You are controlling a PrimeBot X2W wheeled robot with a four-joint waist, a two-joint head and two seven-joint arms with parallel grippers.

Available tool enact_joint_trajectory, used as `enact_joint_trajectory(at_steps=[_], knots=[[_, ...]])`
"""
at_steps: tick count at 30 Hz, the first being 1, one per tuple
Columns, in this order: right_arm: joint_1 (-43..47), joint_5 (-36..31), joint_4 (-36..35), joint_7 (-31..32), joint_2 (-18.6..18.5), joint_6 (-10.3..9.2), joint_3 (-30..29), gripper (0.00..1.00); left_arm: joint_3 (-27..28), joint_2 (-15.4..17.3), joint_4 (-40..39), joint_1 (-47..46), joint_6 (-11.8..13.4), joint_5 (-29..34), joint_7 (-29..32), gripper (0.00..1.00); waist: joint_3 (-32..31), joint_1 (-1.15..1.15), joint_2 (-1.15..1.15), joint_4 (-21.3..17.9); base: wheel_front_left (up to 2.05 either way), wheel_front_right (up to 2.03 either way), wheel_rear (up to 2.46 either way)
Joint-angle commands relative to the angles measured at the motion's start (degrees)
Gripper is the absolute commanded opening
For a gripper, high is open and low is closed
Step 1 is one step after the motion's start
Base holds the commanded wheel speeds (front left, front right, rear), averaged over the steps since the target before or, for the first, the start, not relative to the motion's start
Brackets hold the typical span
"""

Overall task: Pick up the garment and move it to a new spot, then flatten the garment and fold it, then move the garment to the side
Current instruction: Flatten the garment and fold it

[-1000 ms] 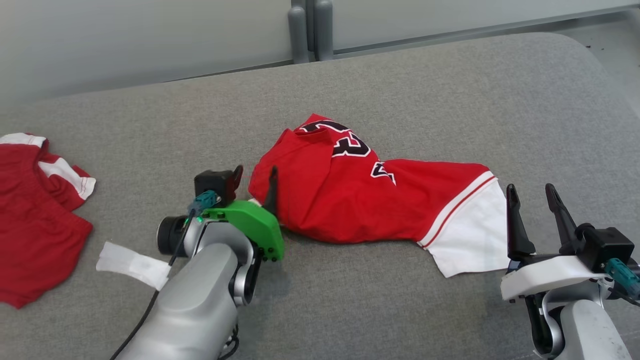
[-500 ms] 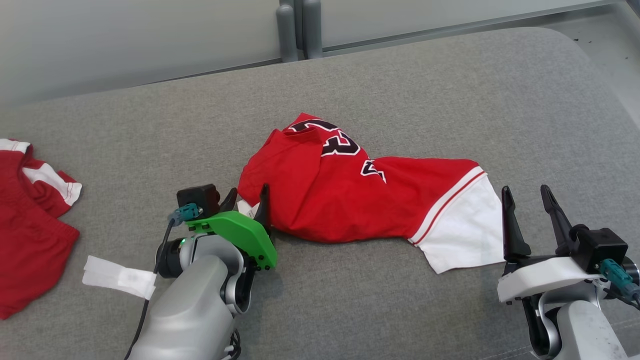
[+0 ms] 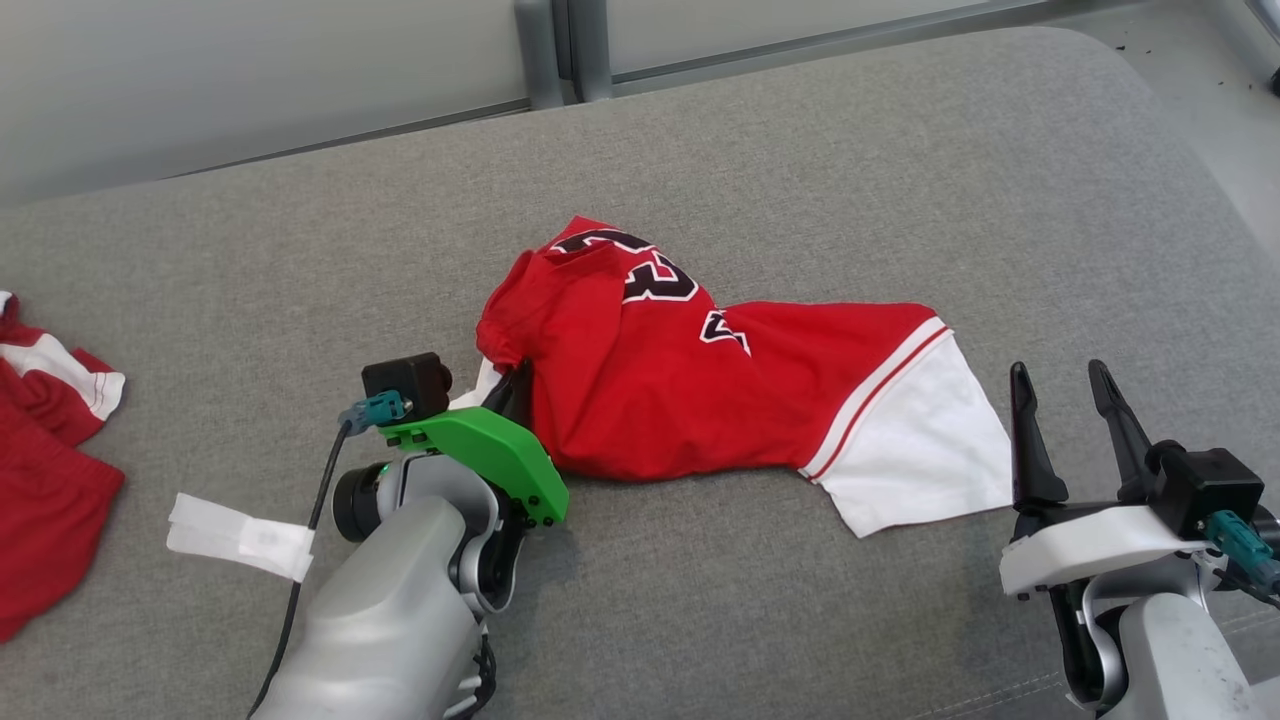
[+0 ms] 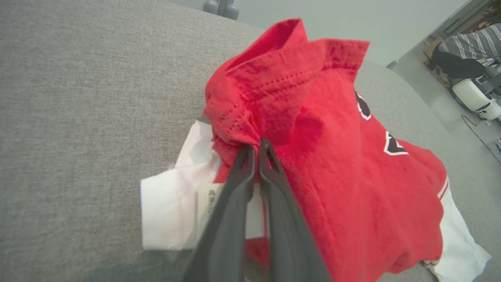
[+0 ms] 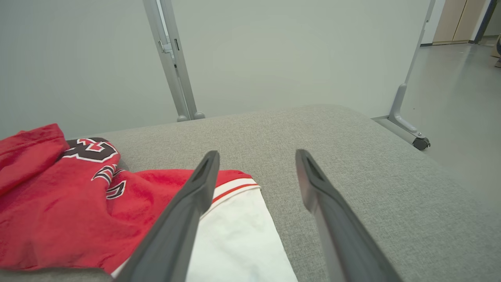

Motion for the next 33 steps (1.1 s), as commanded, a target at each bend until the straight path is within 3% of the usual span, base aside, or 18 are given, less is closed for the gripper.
enact_joint_trajectory(at_steps=[1,12,24,27,33], knots=[[-0.42,-0.2,-0.22,-0.19,-0.17,0.0,-0.31,1.0,-0.18,0.24,-0.21,-0.68,0.37,-0.46,-0.43,0.0,-0.18,0.0,0.22,0.32,0.0,0.0,0.0],[1.49,0.23,-0.38,-0.19,-0.17,0.0,-1.95,1.0,4.24,1.03,-6.03,1.73,2.86,3.8,-2.38,0.0,-3.18,0.0,0.22,6.12,0.0,0.0,0.0],[2.86,0.89,0.03,-0.19,-0.18,0.0,-3.2,1.0,8.91,4.41,-20.91,17.72,9.91,11.1,-2.33,0.0,-5.87,0.0,0.22,14.49,0.0,0.0,0.0],[2.82,1.14,0.17,-0.19,-0.18,0.0,-2.96,1.0,9.06,5.15,-23.2,21.49,11.93,10.74,-2.31,0.0,-5.94,0.0,0.22,15.32,0.0,0.0,0.0],[2.38,1.31,0.49,-0.19,-0.19,0.0,-2.41,1.0,10.21,5.18,-25.15,25.92,13.39,8.76,-2.14,0.03,-5.95,0.0,0.22,15.45,0.0,0.0,0.0]])
